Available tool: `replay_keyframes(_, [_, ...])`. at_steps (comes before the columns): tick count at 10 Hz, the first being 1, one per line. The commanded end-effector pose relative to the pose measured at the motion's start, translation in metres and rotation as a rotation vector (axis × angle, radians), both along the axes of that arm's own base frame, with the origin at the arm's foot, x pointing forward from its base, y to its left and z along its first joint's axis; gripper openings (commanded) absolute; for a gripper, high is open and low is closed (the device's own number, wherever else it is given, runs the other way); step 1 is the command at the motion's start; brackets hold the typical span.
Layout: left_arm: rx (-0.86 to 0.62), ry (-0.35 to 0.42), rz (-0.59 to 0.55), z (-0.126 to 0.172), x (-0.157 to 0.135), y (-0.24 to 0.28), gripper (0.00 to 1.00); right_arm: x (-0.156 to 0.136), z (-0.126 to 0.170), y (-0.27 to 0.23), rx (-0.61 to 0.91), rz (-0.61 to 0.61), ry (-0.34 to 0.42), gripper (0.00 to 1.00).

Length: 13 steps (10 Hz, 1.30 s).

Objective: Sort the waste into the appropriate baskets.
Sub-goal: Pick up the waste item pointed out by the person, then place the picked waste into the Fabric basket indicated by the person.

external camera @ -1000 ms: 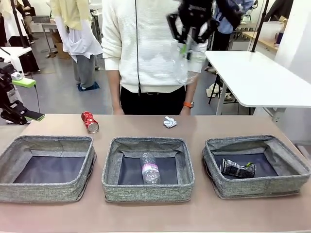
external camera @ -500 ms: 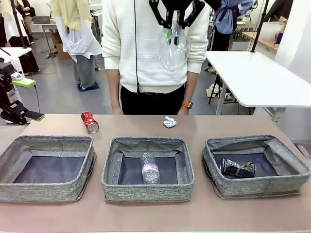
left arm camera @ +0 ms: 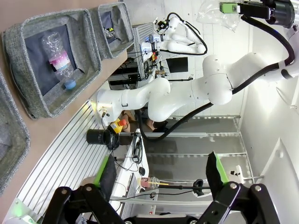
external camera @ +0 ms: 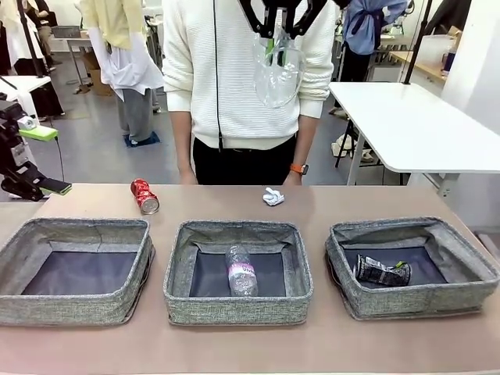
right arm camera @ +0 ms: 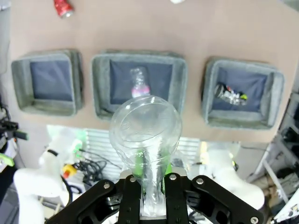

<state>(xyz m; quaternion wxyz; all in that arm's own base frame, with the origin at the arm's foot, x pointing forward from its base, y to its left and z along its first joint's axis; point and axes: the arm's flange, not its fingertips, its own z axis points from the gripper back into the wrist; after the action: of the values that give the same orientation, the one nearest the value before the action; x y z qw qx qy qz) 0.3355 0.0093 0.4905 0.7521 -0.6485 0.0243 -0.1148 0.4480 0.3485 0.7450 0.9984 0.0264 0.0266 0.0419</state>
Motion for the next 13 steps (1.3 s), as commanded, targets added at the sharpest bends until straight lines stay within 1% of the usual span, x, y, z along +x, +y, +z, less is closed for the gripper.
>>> replay_keyframes(1, [-0.005,-0.018,-0.014,0.0014,-0.0016,0.0012,1.0,-0.0027,-0.0025,-0.0024,-0.001,-0.007,-0.008,0.16])
replay_keyframes(13, [-0.005,-0.018,-0.014,0.0014,-0.0016,0.0012,1.0,-0.0027,-0.0025,-0.0024,-0.001,-0.007,-0.008,0.16])
